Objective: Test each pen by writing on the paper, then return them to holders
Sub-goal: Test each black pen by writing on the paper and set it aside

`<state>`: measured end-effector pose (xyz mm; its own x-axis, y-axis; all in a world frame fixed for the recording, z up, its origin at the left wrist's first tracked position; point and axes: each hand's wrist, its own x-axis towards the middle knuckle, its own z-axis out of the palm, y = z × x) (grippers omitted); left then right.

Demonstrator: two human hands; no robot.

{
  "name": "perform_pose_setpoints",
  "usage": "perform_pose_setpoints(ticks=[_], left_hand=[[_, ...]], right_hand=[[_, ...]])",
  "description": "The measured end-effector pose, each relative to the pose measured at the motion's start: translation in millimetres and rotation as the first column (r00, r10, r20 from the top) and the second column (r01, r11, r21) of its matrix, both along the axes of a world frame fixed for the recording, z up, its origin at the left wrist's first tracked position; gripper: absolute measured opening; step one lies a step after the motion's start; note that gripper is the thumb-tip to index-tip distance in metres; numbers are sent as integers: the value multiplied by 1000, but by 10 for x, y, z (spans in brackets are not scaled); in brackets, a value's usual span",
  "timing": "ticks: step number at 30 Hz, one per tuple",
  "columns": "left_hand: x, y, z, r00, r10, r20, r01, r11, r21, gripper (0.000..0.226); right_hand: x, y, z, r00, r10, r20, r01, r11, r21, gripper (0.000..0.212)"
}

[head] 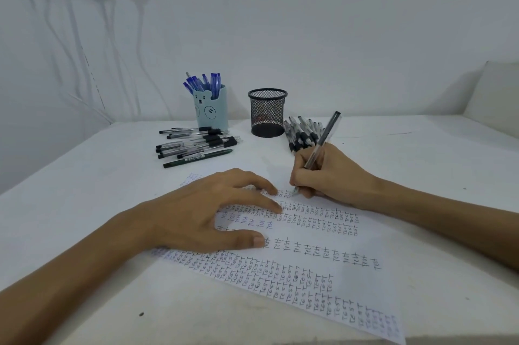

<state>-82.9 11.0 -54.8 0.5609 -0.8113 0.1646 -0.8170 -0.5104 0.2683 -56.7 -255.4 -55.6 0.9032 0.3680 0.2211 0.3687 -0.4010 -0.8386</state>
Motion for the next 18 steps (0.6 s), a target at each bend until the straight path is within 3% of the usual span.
perform_pose_setpoints(ticks=[18], left_hand=[[4, -10, 6, 1000, -5, 2, 5, 1000, -8, 47]], right_hand=[[-10, 11, 8, 999, -10, 46, 12, 999, -49, 16]])
